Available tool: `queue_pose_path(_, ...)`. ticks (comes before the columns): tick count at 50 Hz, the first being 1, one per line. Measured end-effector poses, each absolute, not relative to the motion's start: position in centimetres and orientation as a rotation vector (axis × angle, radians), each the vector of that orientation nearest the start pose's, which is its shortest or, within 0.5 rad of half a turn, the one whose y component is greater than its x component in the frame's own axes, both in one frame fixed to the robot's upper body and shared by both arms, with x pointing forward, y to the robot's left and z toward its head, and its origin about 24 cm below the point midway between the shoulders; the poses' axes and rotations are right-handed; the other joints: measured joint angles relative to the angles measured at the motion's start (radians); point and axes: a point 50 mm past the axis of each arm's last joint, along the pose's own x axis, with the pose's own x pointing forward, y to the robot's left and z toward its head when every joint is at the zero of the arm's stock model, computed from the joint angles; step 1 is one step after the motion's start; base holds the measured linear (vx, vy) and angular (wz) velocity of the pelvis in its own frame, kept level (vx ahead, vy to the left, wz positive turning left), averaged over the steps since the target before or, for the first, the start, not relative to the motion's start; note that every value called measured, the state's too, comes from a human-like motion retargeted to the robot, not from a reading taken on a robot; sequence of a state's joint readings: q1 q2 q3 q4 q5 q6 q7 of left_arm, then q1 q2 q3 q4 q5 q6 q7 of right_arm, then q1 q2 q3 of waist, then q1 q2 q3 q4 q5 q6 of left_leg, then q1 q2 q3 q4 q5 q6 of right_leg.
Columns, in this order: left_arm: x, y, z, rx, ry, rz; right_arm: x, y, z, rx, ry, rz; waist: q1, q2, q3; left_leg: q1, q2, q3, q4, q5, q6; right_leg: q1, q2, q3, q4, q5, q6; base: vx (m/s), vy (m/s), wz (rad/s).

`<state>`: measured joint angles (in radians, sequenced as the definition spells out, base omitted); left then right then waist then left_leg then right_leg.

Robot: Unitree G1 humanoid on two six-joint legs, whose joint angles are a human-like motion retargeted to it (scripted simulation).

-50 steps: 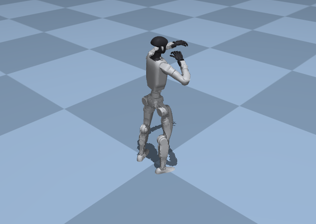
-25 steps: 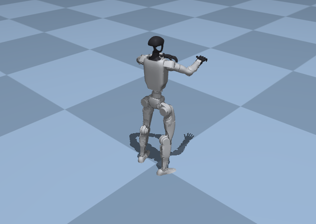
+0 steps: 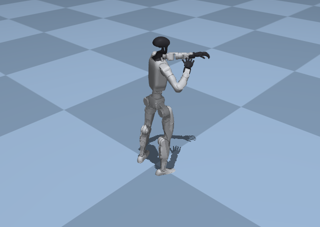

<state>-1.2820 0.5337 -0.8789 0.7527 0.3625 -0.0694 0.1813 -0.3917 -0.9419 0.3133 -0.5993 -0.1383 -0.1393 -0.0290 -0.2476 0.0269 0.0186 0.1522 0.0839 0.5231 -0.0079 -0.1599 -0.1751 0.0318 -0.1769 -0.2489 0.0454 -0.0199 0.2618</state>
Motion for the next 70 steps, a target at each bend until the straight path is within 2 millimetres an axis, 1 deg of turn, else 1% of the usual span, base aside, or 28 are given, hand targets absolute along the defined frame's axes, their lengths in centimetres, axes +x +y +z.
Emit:
queue_pose_path(3,41.2,10.7,24.5,1.44,-0.547,-0.096,21.0,-12.7,25.0,-0.959,-1.054,0.456,-0.037,0.008,-0.01,0.001,0.003,0.022,0.001,0.0,-0.002,-0.011,0.007,0.019,-0.005,0.006,0.0,0.01,-0.01,-0.42)
queue_pose_path(5,41.3,11.0,24.5,1.417,-0.545,-0.063,20.7,-13.0,25.6,-0.954,-1.085,0.419,-0.05,0.011,-0.015,0.0,0.004,0.031,0.002,-0.001,-0.002,-0.016,0.009,0.027,-0.007,0.008,0.0,0.01,0.0,-0.27)
queue_pose_path(7,41.0,10.6,24.5,1.373,-0.582,-0.051,20.9,-13.3,25.8,-0.962,-1.09,0.385,-0.049,0.01,-0.018,0.0,0.004,0.034,0.003,-0.002,-0.002,-0.018,0.01,0.03,-0.007,0.01,0.0,0.0,0.0,0.0)
queue_pose_path(9,40.1,9.8,24.5,1.313,-0.648,-0.068,21.4,-13.7,25.9,-0.977,-1.076,0.357,-0.039,0.008,-0.019,0.0,0.004,0.033,0.005,-0.004,-0.002,-0.018,0.008,0.029,-0.006,0.009,0.0,0.0,0.0,0.0)
queue_pose_path(12,37.7,8.2,24.1,1.209,-0.766,-0.173,22.6,-14.1,25.5,-0.995,-1.027,0.323,-0.006,-0.002,-0.027,-0.002,0.002,0.021,0.008,-0.009,0.001,-0.012,0.003,0.019,-0.003,0.007,0.0,0.01,0.02,0.17)
queue_pose_path(15,34.2,6.5,23.2,1.121,-0.875,-0.367,24.5,-14.6,24.8,-1.009,-0.957,0.286,0.044,-0.02,-0.037,-0.006,-0.004,-0.004,0.011,-0.014,0.006,-0.001,-0.008,-0.002,0.001,0.001,0.0,0.02,0.04,0.44)
queue_pose_path(18,30.5,5.4,22.1,1.076,-0.95,-0.586,27.0,-15.1,24.1,-1.033,-0.873,0.237,0.108,-0.046,-0.045,-0.009,-0.013,-0.038,0.013,-0.017,0.012,0.015,-0.024,-0.033,0.008,-0.008,0.0,0.02,0.04,0.62)
queue_pose_path(20,28.4,5.3,21.5,1.065,-0.982,-0.707,29.0,-15.6,23.5,-1.061,-0.806,0.202,0.158,-0.065,-0.049,-0.011,-0.016,-0.063,0.013,-0.018,0.014,0.028,-0.031,-0.055,0.012,-0.014,-0.003,0.01,0.02,0.68)
queue_pose_path(22,27.0,5.5,20.9,1.066,-0.998,-0.783,31.1,-16.1,22.7,-1.103,-0.723,0.166,0.212,-0.084,-0.051,-0.013,-0.016,-0.087,0.012,-0.016,0.012,0.039,-0.033,-0.078,0.014,-0.02,-0.009,0.01,0.0,0.67)
queue_pose_path(24,26.2,6.1,20.6,1.073,-1.0,-0.815,33.2,-16.8,21.9,-1.159,-0.629,0.135,0.266,-0.103,-0.051,-0.016,-0.016,-0.11,0.011,-0.014,0.009,0.05,-0.035,-0.101,0.016,-0.024,-0.014,0.01,-0.01,0.66)
queue_pose_path(26,25.8,6.9,20.3,1.086,-0.99,-0.811,35.1,-17.5,20.9,-1.228,-0.533,0.112,0.32,-0.12,-0.05,-0.019,-0.017,-0.131,0.01,-0.012,0.006,0.061,-0.037,-0.122,0.017,-0.028,-0.018,0.01,-0.01,0.62)
queue_pose_path(28,25.7,7.8,20.2,1.1,-0.971,-0.784,36.6,-18.1,20.1,-1.306,-0.446,0.104,0.371,-0.134,-0.049,-0.023,-0.018,-0.151,0.009,-0.009,0.003,0.071,-0.039,-0.143,0.017,-0.03,-0.02,0.01,-0.01,0.57)
queue_pose_path(32,25.7,10.0,20.1,1.127,-0.921,-0.717,37.9,-18.9,18.7,-1.435,-0.334,0.133,0.46,-0.159,-0.054,-0.034,-0.019,-0.182,0.009,-0.005,-0.003,0.084,-0.04,-0.176,0.013,-0.032,-0.019,0.01,-0.01,0.46)
queue_pose_path(34,25.8,11.2,20.1,1.146,-0.894,-0.683,38.2,-18.7,18.4,-1.462,-0.32,0.16,0.493,-0.168,-0.056,-0.038,-0.02,-0.193,0.009,-0.003,-0.004,0.088,-0.041,-0.189,0.011,-0.032,-0.019,0.01,-0.01,0.35)
queue_pose_path(36,25.9,12.4,20.2,1.168,-0.86,-0.65,38.2,-18.2,18.3,-1.454,-0.326,0.193,0.517,-0.174,-0.058,-0.042,-0.021,-0.201,0.008,-0.001,-0.003,0.09,-0.042,-0.198,0.009,-0.032,-0.019,0.01,-0.01,0.26)
queue_pose_path(40,26.9,14.9,20.3,1.217,-0.774,-0.558,37.7,-16.1,18.6,-1.36,-0.4,0.279,0.539,-0.181,-0.062,-0.046,-0.024,-0.21,0.006,0.002,0.002,0.092,-0.044,-0.208,0.009,-0.032,-0.018,0.0,0.0,0.05)
queue_pose_path(43,28.1,16.9,21.0,1.248,-0.724,-0.447,36.3,-13.7,19.3,-1.272,-0.523,0.365,0.532,-0.179,-0.064,-0.043,-0.025,-0.206,0.005,0.002,0.006,0.091,-0.045,-0.205,0.01,-0.033,-0.015,0.0,0.0,0.0)
queue_pose_path(45,28.9,18.0,21.7,1.264,-0.708,-0.364,34.8,-12.0,20.0,-1.223,-0.628,0.433,0.52,-0.174,-0.064,-0.039,-0.026,-0.2,0.005,0.0,0.008,0.091,-0.046,-0.199,0.012,-0.034,-0.012,0.01,0.0,-0.1)
queue_pose_path(48,30.1,19.6,23.0,1.296,-0.704,-0.249,31.9,-9.8,21.1,-1.171,-0.806,0.536,0.487,-0.162,-0.064,-0.029,-0.026,-0.183,0.005,-0.003,0.01,0.089,-0.047,-0.182,0.014,-0.034,-0.005,0.01,0.01,-0.29)
queue_pose_path(50,30.9,20.6,23.9,1.334,-0.697,-0.182,29.8,-8.7,21.8,-1.134,-0.92,0.596,0.457,-0.151,-0.064,-0.022,-0.026,-0.169,0.006,-0.006,0.012,0.087,-0.047,-0.166,0.015,-0.035,-0.001,0.0,0.0,-0.42)
queue_pose_path(52,32.0,21.8,24.7,1.396,-0.668,-0.121,27.7,-8.0,22.6,-1.095,-1.016,0.646,0.424,-0.138,-0.061,-0.013,-0.022,-0.149,0.006,-0.008,0.012,0.082,-0.042,-0.147,0.016,-0.034,0.0,-0.01,-0.01,-0.54)
queue_pose_path(55,33.6,24.4,25.1,1.51,-0.55,-0.042,25.0,-7.6,23.3,-1.041,-1.116,0.717,0.368,-0.117,-0.06,-0.001,-0.016,-0.116,0.007,-0.011,0.013,0.071,-0.034,-0.113,0.016,-0.032,0.0,-0.02,-0.01,-0.63)
queue_pose_path(58,34.9,28.2,24.9,1.614,-0.343,0.037,22.9,-7.6,24.0,-1.001,-1.177,0.776,0.305,-0.094,-0.056,0.01,-0.01,-0.08,0.007,-0.012,0.015,0.059,-0.024,-0.077,0.015,-0.027,0.0,-0.02,-0.01,-0.7)
queue_pose_path(62,35.3,33.3,23.9,1.669,-0.044,0.129,20.8,-8.1,24.9,-0.969,-1.233,0.816,0.226,-0.067,-0.047,0.022,-0.001,-0.032,0.006,-0.012,0.017,0.039,-0.008,-0.029,0.011,-0.016,0.0,-0.03,-0.02,-0.71)
queue_pose_path(64,35.1,35.0,23.4,1.668,0.062,0.163,20.1,-8.5,25.3,-0.964,-1.249,0.803,0.195,-0.058,-0.042,0.027,0.004,-0.009,0.007,-0.011,0.016,0.029,0.0,-0.008,0.009,-0.01,0.0,-0.04,-0.02,-0.66)
queue_pose_path(65,35.0,35.7,23.2,1.666,0.101,0.177,19.9,-8.8,25.5,-0.964,-1.254,0.79,0.181,-0.054,-0.039,0.029,0.006,0.001,0.007,-0.011,0.016,0.025,0.004,0.002,0.008,-0.006,0.0,-0.04,-0.02,-0.6)
queue_pose_path(67,34.9,36.1,22.9,1.664,0.128,0.188,19.9,-9.4,25.6,-0.982,-1.255,0.734,0.16,-0.05,-0.034,0.031,0.01,0.02,0.008,-0.011,0.014,0.015,0.011,0.018,0.007,0.001,0.0,-0.04,-0.01,-0.53)
queue_pose_path(70,35.2,35.2,22.9,1.667,0.08,0.168,20.5,-10.4,25.5,-1.034,-1.232,0.625,0.142,-0.049,-0.03,0.031,0.014,0.04,0.011,-0.011,0.01,0.003,0.019,0.037,0.007,0.01,0.0,-0.03,0.0,-0.38)
